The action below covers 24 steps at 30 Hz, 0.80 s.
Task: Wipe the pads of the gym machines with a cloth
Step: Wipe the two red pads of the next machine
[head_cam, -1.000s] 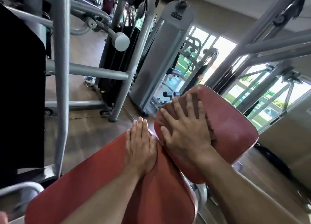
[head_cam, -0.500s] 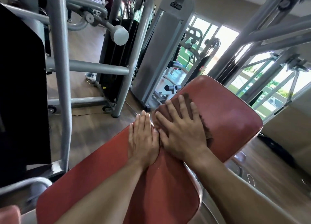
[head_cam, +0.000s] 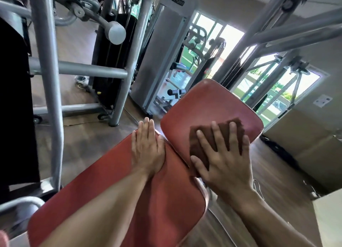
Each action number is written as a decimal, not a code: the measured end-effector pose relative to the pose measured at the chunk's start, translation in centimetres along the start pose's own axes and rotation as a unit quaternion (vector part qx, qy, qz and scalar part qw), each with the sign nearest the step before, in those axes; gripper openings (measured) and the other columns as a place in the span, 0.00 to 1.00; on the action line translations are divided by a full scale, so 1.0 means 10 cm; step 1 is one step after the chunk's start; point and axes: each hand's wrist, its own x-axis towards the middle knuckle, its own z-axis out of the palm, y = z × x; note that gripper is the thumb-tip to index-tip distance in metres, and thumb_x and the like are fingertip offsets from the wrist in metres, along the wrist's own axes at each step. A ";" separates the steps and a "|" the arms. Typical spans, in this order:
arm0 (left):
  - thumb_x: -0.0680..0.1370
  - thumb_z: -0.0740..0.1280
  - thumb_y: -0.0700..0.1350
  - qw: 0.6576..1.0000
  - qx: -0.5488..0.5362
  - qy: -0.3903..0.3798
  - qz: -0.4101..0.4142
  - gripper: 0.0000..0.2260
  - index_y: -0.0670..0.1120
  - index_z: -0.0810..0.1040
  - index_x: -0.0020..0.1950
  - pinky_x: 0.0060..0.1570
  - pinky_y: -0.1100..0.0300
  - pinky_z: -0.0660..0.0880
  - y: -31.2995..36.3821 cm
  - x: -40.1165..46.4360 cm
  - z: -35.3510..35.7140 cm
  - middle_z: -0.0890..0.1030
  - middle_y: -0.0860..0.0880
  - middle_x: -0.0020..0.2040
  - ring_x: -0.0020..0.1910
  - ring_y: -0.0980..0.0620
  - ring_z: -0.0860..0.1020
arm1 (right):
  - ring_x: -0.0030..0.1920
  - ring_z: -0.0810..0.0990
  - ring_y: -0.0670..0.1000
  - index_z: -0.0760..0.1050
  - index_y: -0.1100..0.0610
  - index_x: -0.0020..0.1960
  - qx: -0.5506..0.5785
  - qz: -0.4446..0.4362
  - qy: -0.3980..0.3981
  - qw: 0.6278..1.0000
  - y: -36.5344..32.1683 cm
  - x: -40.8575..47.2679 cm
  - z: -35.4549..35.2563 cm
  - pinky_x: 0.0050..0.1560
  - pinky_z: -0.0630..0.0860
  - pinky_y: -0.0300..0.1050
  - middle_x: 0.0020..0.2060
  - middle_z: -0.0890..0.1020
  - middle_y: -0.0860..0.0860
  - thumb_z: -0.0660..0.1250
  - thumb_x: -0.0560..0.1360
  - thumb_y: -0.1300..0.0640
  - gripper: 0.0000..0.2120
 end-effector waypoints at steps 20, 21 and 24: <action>0.78 0.42 0.58 1.000 0.006 0.017 0.014 0.32 0.45 0.55 0.81 0.75 0.57 0.39 -0.03 0.00 0.02 0.55 0.49 0.81 0.80 0.51 0.50 | 0.76 0.47 0.75 0.59 0.38 0.78 -0.003 0.007 -0.039 0.999 -0.06 1.07 -0.01 0.72 0.46 0.76 0.80 0.58 0.54 0.48 0.75 0.27 0.34; 0.79 0.42 0.58 1.000 0.007 0.017 0.014 0.32 0.45 0.55 0.81 0.75 0.57 0.38 -0.03 0.00 0.02 0.55 0.49 0.81 0.80 0.51 0.49 | 0.76 0.47 0.74 0.60 0.38 0.78 -0.004 -0.012 -0.033 0.999 -0.05 1.08 0.00 0.72 0.47 0.75 0.80 0.59 0.53 0.48 0.75 0.27 0.34; 0.78 0.41 0.58 1.000 0.006 0.019 0.014 0.32 0.46 0.53 0.81 0.74 0.58 0.36 -0.03 0.00 0.02 0.53 0.50 0.81 0.80 0.53 0.48 | 0.77 0.49 0.73 0.59 0.38 0.78 0.012 0.017 -0.026 0.999 -0.02 1.20 -0.03 0.73 0.48 0.74 0.80 0.58 0.51 0.48 0.75 0.27 0.34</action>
